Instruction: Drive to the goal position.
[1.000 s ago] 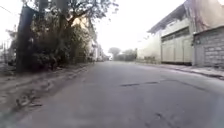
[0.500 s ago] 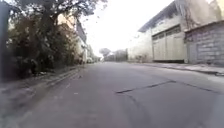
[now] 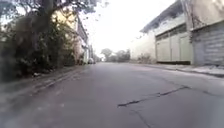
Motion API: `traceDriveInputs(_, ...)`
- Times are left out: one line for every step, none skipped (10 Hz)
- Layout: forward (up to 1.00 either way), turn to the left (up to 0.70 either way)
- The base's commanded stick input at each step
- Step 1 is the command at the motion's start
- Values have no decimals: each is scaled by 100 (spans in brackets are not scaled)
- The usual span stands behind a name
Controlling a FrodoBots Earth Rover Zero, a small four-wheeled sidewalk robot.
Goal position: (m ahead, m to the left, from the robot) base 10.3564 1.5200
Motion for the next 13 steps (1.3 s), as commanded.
traceDriveInputs(100,7)
traceDriveInputs(100,7)
traceDriveInputs(100,7)
traceDriveInputs(100,7)
traceDriveInputs(100,7)
traceDriveInputs(100,7)
traceDriveInputs(100,7)
traceDriveInputs(100,7)
traceDriveInputs(100,7)
traceDriveInputs(100,7)
traceDriveInputs(100,-16)
traceDriveInputs(100,-28)
traceDriveInputs(100,-33)
